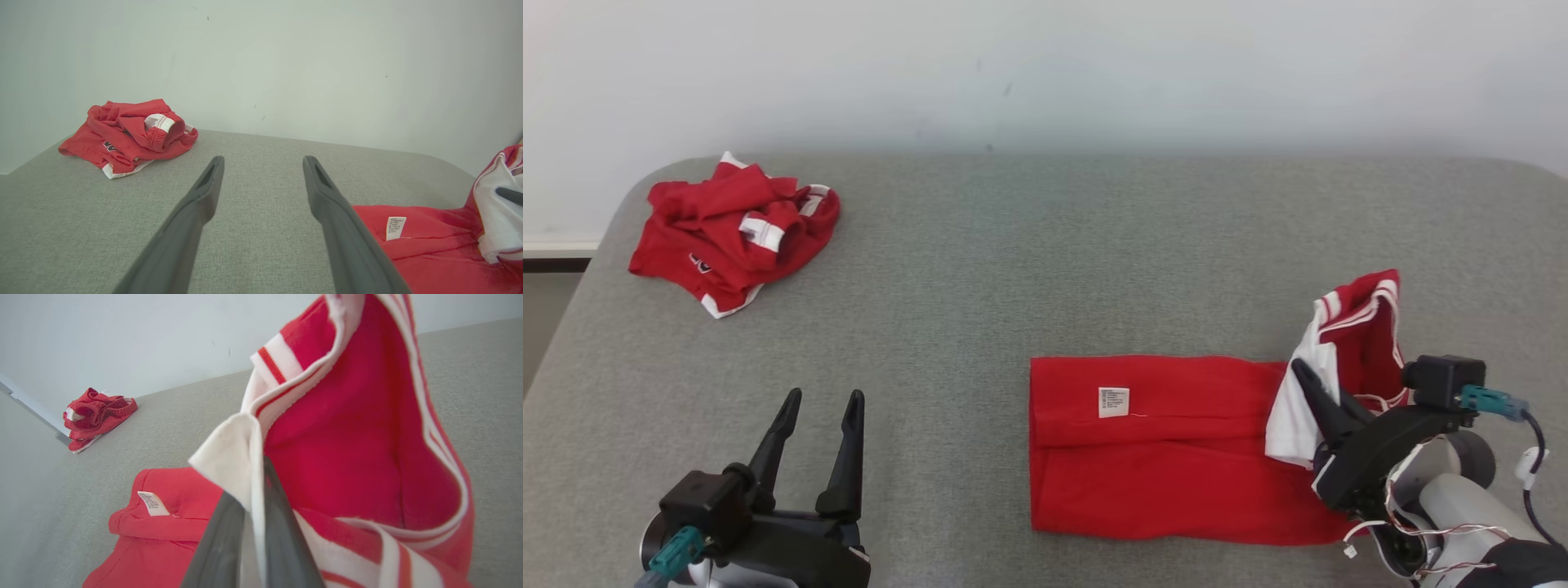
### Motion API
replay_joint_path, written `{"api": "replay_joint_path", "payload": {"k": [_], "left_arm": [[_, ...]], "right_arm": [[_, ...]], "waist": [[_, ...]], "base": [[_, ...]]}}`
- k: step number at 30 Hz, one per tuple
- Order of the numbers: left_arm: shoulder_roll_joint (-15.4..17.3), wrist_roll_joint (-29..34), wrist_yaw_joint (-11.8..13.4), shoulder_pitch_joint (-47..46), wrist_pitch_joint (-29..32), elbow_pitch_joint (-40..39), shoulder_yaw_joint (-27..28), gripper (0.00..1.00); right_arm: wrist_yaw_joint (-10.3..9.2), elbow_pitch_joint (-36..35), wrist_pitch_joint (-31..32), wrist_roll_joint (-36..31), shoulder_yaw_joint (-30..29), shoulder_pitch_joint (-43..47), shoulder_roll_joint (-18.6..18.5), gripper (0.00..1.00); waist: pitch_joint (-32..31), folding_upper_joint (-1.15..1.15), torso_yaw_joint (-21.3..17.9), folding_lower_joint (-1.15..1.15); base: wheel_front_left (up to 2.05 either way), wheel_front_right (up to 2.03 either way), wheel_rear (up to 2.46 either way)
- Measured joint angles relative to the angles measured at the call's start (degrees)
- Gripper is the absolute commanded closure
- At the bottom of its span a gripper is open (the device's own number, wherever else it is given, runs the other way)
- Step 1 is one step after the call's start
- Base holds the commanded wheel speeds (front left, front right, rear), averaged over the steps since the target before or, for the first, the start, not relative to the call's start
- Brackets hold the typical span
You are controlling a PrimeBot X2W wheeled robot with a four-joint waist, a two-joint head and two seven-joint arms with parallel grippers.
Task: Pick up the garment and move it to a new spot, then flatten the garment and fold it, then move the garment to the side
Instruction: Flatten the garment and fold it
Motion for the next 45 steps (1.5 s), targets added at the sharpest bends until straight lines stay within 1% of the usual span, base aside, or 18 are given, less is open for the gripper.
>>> {"api": "replay_joint_path", "payload": {"k": [4, 7, 12, 15, 20, 28, 29, 30, 31, 32, 33, 34, 40, 45], "left_arm": [[-0.44, 0.04, -0.41, -0.01, 0.00, 0.08, -0.20, 0.00], [-0.70, 0.15, -0.42, -0.01, 0.00, 0.14, -0.33, 0.00], [-0.97, 0.21, -0.48, -0.04, 0.00, 0.80, -0.37, 0.00], [-1.15, 0.21, -0.51, -0.04, 0.00, 0.93, -0.38, 0.00], [-1.36, 0.23, -0.92, -0.05, 0.00, 1.00, -0.27, 0.00], [-1.55, 0.30, -0.93, -0.10, 0.00, 1.05, 0.57, 0.00], [-1.56, 0.30, -0.93, -0.10, 0.00, 1.05, 0.59, 0.00], [-1.60, 0.31, -0.93, -0.10, 0.00, 1.07, 0.62, 0.00], [-1.65, 0.36, -0.93, -0.10, 0.00, 1.07, 0.65, 0.00], [-1.68, 0.38, -0.93, -0.10, 0.00, 1.07, 0.69, 0.00], [-1.70, 0.38, -0.93, -0.10, 0.00, 1.07, 0.76, 0.00], [-1.70, 0.38, -0.93, -0.10, 0.00, 1.05, 0.88, 0.00], [-1.56, 0.38, -0.93, -0.03, 0.00, 1.07, 2.21, 0.00], [-1.60, 0.56, -0.93, 0.01, 0.00, 1.04, 2.53, 0.00]], "right_arm": [[0.00, -0.01, 1.54, -0.78, 1.91, -0.31, 0.80, 1.00], [0.00, 0.35, 2.66, -1.44, 3.20, -0.86, 2.15, 1.00], [-0.09, 2.87, 4.90, -1.93, 3.89, -3.49, 3.82, 1.00], [-0.57, 4.28, 6.49, -2.03, 4.58, -4.39, 4.70, 1.00], [-0.57, 5.94, 8.70, -2.26, 5.92, -5.72, 6.39, 1.00], [-0.59, 9.38, 11.73, -2.27, 7.55, -8.23, 9.77, 1.00], [-0.59, 9.81, 12.22, -2.27, 7.72, -8.40, 10.10, 0.89], [-0.58, 10.20, 12.65, -2.27, 8.02, -8.47, 10.34, 0.74], [-0.58, 10.62, 12.74, -2.27, 8.27, -8.47, 10.57, 0.66], [-0.58, 10.96, 13.03, -2.27, 8.38, -8.46, 10.81, 0.55], [-0.58, 11.17, 13.23, -2.27, 8.49, -8.47, 11.06, 0.04], [-0.58, 11.27, 13.37, -2.27, 8.64, -8.47, 11.32, 0.00], [-0.38, 10.44, 13.22, -2.10, 9.23, -8.64, 13.12, 0.00], [-0.21, 6.20, 11.51, 0.20, 9.67, -8.65, 13.72, 0.00]], "waist": [[-0.14, 0.00, 1.43, 0.00], [-0.18, 0.00, 2.58, 0.00], [-0.18, 0.00, 4.62, 0.00], [-0.16, 0.00, 5.82, 0.00], [0.04, 0.00, 7.66, 0.00], [0.71, 0.00, 9.26, 0.00], [0.75, 0.00, 9.31, 0.00], [0.78, 0.00, 9.34, 0.00], [0.81, 0.00, 9.36, 0.00], [0.83, 0.00, 9.38, 0.00], [0.87, 0.00, 9.38, 0.00], [0.91, 0.00, 9.37, 0.00], [0.98, 0.00, 8.82, 0.00], [0.58, 0.00, 7.42, 0.00]], "base": [[0.00, 0.00, 0.00], [0.00, 0.00, 0.00], [0.00, 0.00, 0.00], [0.00, 0.00, 0.00], [0.00, 0.00, 0.00], [0.00, 0.00, 0.00], [0.00, 0.00, 0.00], [0.00, 0.00, 0.00], [0.00, 0.00, 0.00], [0.00, 0.00, 0.00], [0.00, 0.00, 0.00], [0.00, 0.00, 0.00], [0.00, 0.00, 0.00], [0.00, 0.00, 0.00]]}}
